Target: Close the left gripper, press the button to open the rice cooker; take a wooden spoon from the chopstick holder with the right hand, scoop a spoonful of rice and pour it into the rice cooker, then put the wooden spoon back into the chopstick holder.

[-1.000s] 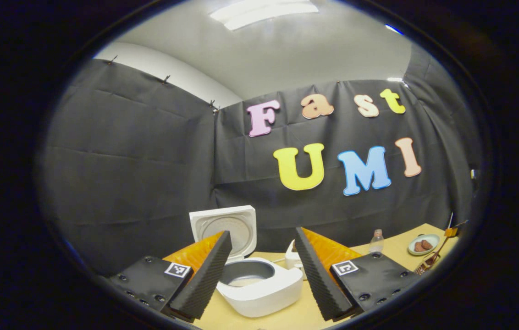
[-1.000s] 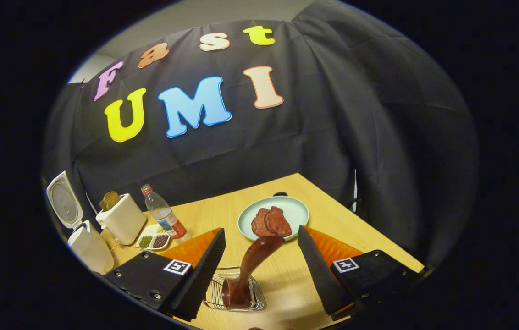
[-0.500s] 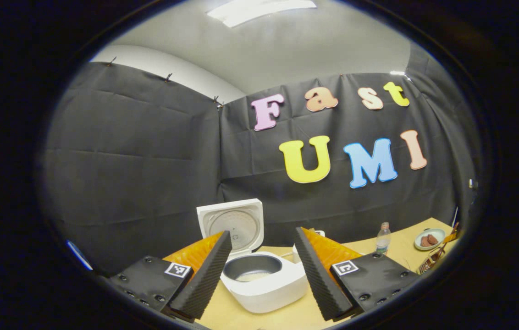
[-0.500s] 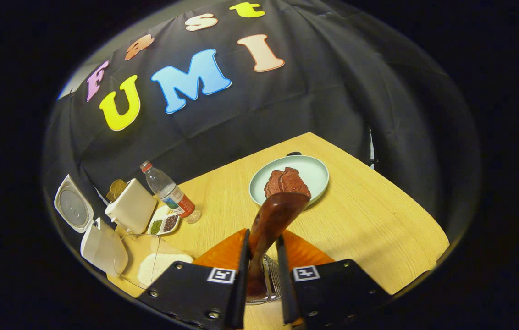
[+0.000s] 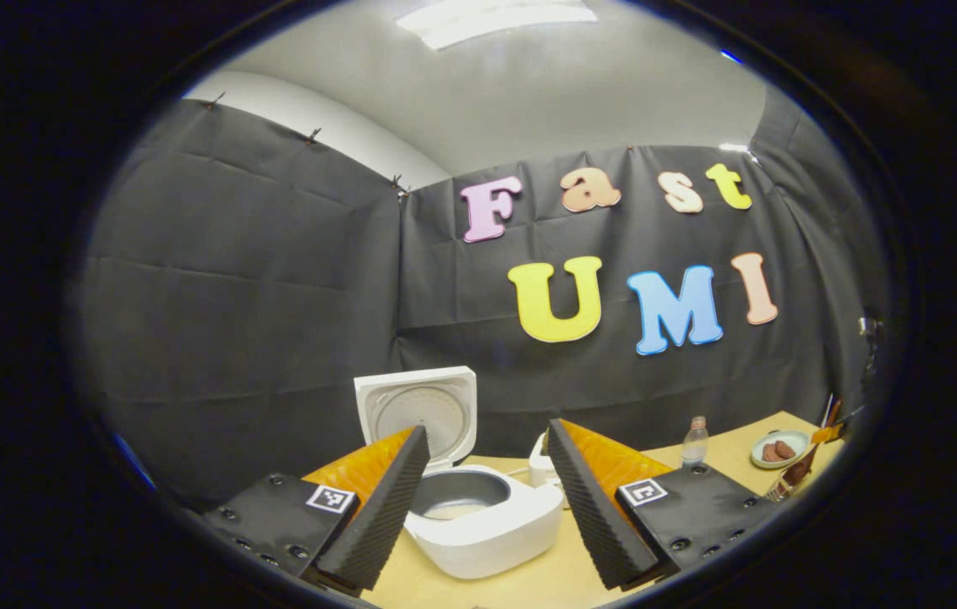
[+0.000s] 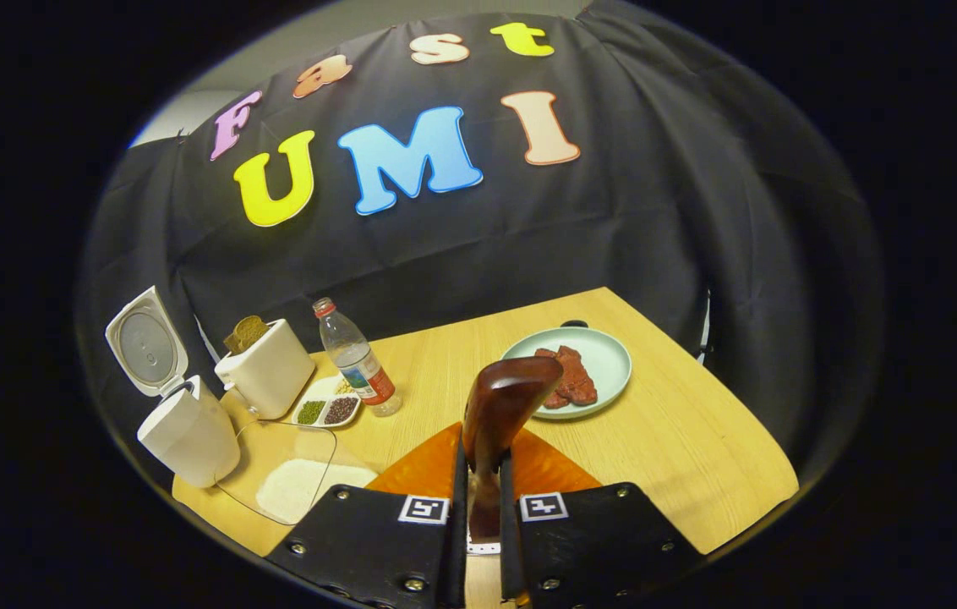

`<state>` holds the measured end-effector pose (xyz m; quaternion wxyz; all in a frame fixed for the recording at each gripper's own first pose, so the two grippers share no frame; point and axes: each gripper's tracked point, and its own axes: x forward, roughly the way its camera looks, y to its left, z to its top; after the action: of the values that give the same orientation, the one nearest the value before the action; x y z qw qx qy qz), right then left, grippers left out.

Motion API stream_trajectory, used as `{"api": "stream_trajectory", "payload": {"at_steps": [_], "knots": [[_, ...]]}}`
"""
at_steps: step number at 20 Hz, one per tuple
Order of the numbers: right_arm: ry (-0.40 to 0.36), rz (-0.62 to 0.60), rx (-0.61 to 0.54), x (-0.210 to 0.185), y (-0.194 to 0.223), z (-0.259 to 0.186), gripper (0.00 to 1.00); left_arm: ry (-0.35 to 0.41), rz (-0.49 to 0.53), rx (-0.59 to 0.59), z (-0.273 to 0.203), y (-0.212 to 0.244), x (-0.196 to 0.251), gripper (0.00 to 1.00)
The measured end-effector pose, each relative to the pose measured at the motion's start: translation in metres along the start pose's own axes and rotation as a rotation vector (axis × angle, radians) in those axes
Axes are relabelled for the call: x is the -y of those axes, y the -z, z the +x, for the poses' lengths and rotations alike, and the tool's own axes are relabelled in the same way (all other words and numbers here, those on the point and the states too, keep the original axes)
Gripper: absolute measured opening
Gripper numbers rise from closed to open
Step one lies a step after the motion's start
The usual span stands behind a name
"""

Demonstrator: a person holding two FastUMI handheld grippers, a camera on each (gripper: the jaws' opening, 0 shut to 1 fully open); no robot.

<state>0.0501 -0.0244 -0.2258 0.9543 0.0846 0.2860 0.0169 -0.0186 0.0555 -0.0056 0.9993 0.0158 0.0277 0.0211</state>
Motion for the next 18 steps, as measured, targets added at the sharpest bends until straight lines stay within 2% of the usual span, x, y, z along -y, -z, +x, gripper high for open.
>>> {"api": "stream_trajectory", "payload": {"at_steps": [4, 5, 8, 14, 18], "knots": [[0.002, -0.092, 0.085, -0.021, -0.045, -0.02, 0.16, 0.005, -0.045, -0.011, 0.002, 0.013, -0.015, 0.98], [-0.002, -0.103, 0.103, -0.029, -0.054, -0.024, 0.16, 0.001, -0.058, -0.019, 0.003, 0.019, -0.022, 1.0], [-0.027, -0.113, 0.143, -0.057, -0.075, -0.032, 0.16, -0.008, -0.079, -0.034, 0.006, 0.031, -0.041, 0.98], [-0.093, -0.15, 0.168, -0.126, -0.079, -0.028, 0.16, -0.014, -0.076, -0.051, 0.006, 0.047, -0.07, 0.98], [-0.148, -0.138, 0.154, -0.175, -0.064, -0.018, 0.16, -0.017, -0.05, -0.063, 0.004, 0.058, -0.095, 0.98]]}}
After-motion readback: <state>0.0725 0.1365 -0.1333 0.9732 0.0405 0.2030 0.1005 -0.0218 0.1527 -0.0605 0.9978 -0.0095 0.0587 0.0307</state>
